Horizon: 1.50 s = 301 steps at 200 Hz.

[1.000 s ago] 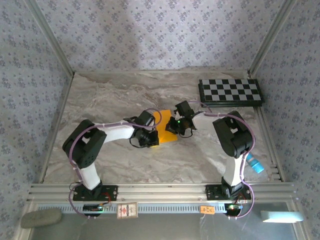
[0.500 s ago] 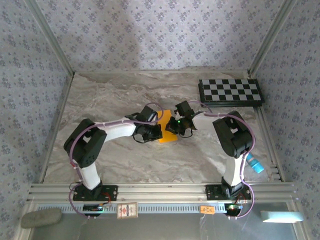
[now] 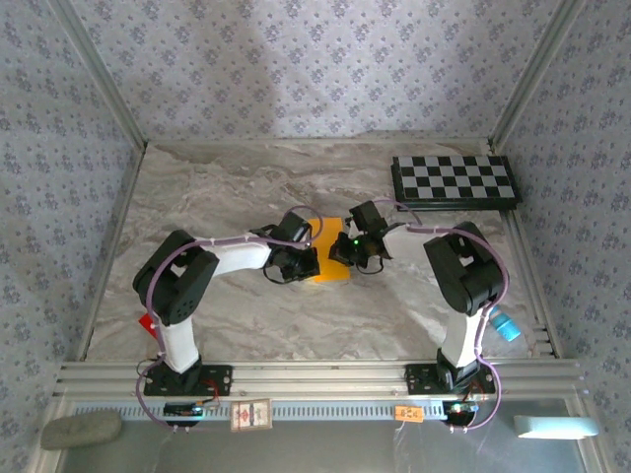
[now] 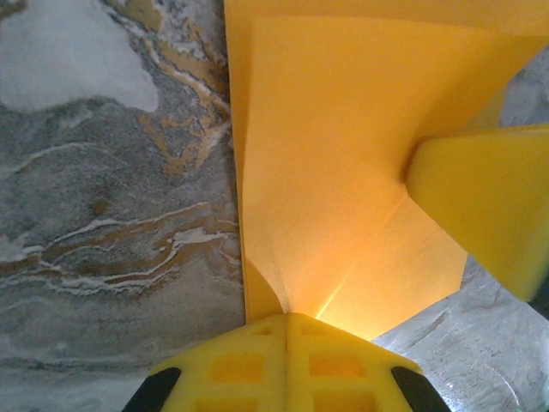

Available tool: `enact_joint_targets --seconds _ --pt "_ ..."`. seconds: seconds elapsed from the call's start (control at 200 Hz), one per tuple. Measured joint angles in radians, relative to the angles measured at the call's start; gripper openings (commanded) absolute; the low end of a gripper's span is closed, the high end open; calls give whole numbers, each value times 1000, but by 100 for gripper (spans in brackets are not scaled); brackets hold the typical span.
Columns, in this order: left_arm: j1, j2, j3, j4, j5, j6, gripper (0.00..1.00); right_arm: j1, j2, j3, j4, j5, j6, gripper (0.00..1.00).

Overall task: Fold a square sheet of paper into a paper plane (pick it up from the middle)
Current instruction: Fold the triangle a second time at the center of the table.

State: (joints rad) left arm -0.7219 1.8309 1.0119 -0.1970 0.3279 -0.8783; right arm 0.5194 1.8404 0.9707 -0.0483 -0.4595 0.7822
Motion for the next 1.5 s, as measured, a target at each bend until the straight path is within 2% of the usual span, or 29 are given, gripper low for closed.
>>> enact_joint_targets --seconds 0.415,1.029,1.214,1.504 --pt "0 0 0 3 0 6 0 56 -27 14 -42 0 -50 5" --pt "0 0 -8 21 5 5 0 56 21 14 -23 -16 -47 5" --pt "0 0 -12 18 5 5 0 26 28 25 -37 -27 -69 5" --pt "3 -2 -32 56 22 2 0 -82 77 90 -69 -53 -114 5"
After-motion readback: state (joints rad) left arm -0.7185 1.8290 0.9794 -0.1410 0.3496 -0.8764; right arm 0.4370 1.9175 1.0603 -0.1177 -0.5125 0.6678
